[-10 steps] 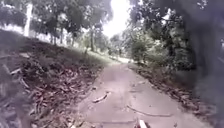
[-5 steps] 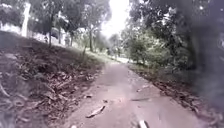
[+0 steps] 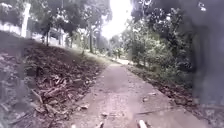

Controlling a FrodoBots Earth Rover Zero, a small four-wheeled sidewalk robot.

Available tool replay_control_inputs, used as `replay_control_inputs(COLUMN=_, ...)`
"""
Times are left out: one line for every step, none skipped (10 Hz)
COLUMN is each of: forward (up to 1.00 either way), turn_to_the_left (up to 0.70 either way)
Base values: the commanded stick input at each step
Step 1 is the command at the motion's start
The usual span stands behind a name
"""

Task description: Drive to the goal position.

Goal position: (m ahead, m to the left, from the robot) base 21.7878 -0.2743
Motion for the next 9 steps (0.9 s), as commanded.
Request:
replay_control_inputs(forward=0.7, turn_to_the_left=0.0)
replay_control_inputs(forward=0.7, turn_to_the_left=0.0)
replay_control_inputs(forward=0.7, turn_to_the_left=0.0)
replay_control_inputs(forward=0.7, turn_to_the_left=0.0)
replay_control_inputs(forward=0.7, turn_to_the_left=0.0)
replay_control_inputs(forward=0.7, turn_to_the_left=0.0)
replay_control_inputs(forward=0.7, turn_to_the_left=0.0)
replay_control_inputs(forward=0.7, turn_to_the_left=0.0)
replay_control_inputs(forward=0.7, turn_to_the_left=0.0)
